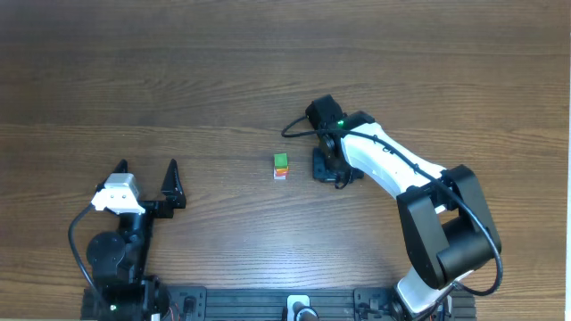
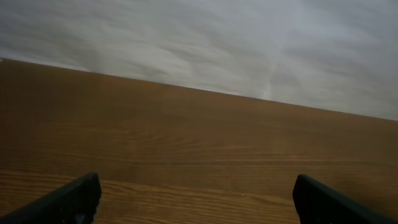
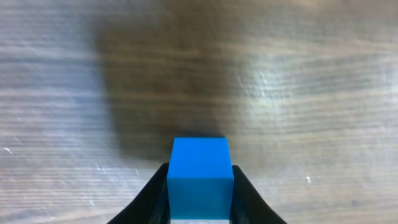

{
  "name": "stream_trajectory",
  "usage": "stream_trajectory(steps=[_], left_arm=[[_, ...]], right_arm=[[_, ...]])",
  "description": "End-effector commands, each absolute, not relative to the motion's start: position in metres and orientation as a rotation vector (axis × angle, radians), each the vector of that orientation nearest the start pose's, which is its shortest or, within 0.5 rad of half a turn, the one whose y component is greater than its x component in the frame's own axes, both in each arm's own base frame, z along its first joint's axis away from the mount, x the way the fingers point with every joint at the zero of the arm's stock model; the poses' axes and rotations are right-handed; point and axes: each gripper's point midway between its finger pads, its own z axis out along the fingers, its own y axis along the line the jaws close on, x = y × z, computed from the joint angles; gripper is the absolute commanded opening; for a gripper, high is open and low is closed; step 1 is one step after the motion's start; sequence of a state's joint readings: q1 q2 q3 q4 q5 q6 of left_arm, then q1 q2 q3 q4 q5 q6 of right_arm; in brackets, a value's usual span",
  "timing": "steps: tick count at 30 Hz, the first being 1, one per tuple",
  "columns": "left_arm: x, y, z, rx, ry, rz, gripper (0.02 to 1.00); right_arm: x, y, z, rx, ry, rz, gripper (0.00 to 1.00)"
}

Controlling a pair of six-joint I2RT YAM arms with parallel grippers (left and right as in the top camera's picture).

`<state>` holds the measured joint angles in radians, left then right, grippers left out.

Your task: Stack Cubes

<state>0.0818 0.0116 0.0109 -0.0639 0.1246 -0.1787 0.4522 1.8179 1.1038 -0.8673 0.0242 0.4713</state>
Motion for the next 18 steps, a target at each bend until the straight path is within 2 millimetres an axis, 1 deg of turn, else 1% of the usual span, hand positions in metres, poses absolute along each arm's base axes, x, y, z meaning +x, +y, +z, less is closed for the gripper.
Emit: stream_trajectory(steps=[1,2,7,8,11,14,16,18], left_arm=[[0.246,-0.002,0.16,-0.1,1.631,-0.171,1.0],[0.246,-0.002,0.16,-0.1,1.631,-0.171,1.0],[0.246,-0.002,0.16,-0.1,1.632,-0.171,0.998],[0.246,-0.002,0.16,-0.1,1.632,-0.171,0.998],[0.246,-0.002,0.16,-0.1,1.632,-0.17,1.0],[0.246,-0.002,0.16,-0.1,1.631,-0.171,0.998],[0.246,-0.002,0.16,-0.1,1.631,-0.171,0.998],[0.246,-0.002,0.16,-0.1,1.632,-0.171,0.998]], right_arm=[[0.299,0.138,0.056,0.044,3.04,0.03,0.189],[0.302,0.138,0.068,0.044,3.022,0.032,0.183],[0.314,0.146,0.141,0.018,2.904,0.068,0.165],[0.314,0.15,0.156,0.001,2.88,0.07,0.161],[0.309,0.166,0.188,-0.052,2.842,0.08,0.152],[0.3,0.183,0.2,-0.074,2.849,0.091,0.126],[0.295,0.191,0.198,-0.057,2.873,0.084,0.106],[0.292,0.198,0.191,-0.05,2.903,0.068,0.099]])
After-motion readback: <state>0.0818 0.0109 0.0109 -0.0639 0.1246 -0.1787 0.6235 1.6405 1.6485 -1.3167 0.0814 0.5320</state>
